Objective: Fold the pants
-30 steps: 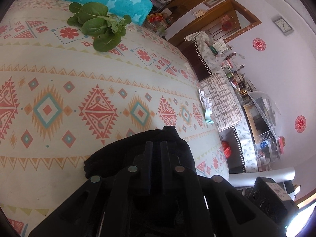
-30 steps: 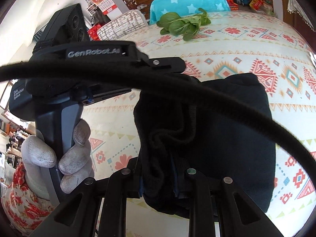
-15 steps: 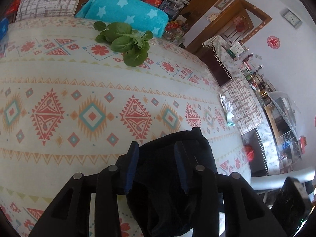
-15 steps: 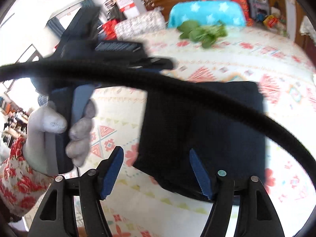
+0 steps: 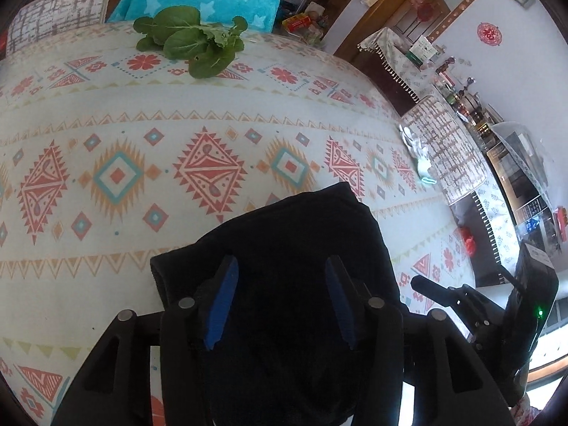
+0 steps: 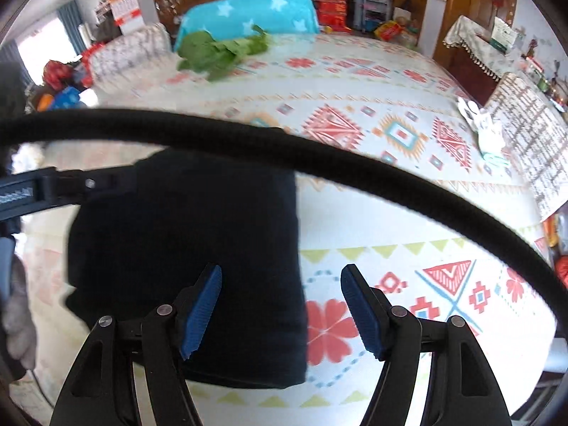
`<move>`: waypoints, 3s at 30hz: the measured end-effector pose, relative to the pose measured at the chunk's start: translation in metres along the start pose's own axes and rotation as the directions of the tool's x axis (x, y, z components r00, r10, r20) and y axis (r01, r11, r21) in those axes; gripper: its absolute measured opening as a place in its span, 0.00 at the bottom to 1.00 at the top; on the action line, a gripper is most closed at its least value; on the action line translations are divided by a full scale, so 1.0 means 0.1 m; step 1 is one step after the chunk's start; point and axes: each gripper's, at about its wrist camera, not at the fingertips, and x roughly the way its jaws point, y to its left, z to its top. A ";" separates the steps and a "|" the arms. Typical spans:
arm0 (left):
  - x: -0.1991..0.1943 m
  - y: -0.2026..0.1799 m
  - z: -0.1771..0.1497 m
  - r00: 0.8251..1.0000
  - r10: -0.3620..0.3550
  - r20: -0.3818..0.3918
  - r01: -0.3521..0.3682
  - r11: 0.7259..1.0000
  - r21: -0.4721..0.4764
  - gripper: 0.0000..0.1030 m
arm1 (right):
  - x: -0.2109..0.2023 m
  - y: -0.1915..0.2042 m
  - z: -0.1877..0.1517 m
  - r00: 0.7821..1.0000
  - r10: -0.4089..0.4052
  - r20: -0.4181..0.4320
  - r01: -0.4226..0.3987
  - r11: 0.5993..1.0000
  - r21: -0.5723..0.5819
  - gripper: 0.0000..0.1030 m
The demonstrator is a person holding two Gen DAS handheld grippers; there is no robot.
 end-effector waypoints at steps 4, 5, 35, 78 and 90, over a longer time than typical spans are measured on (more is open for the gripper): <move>0.07 -0.05 -0.01 1.000 0.014 0.016 -0.014 0.999 0.034 0.65 | 0.08 -0.14 -0.02 1.000 -0.017 -0.009 0.017 1.000 0.015 0.83; 0.08 -0.07 -0.02 1.000 0.017 0.018 -0.018 0.999 0.049 0.70 | 0.02 -0.18 -0.06 1.000 -0.009 -0.015 0.009 1.000 0.017 0.84; -0.41 0.09 -0.66 1.000 -0.020 0.005 0.021 0.994 -0.112 0.72 | -0.11 -0.33 0.36 0.999 0.038 -0.002 -0.037 0.995 0.090 0.94; -1.17 0.95 -0.90 0.978 0.171 0.117 -0.132 0.950 -0.283 0.72 | 0.27 0.97 -0.13 0.985 -0.045 -0.168 0.049 0.999 0.018 1.00; -1.13 0.10 -1.12 0.905 0.402 0.137 -0.389 0.914 -0.112 0.72 | -0.64 0.37 -0.71 0.999 -0.035 0.011 0.035 0.999 0.021 1.00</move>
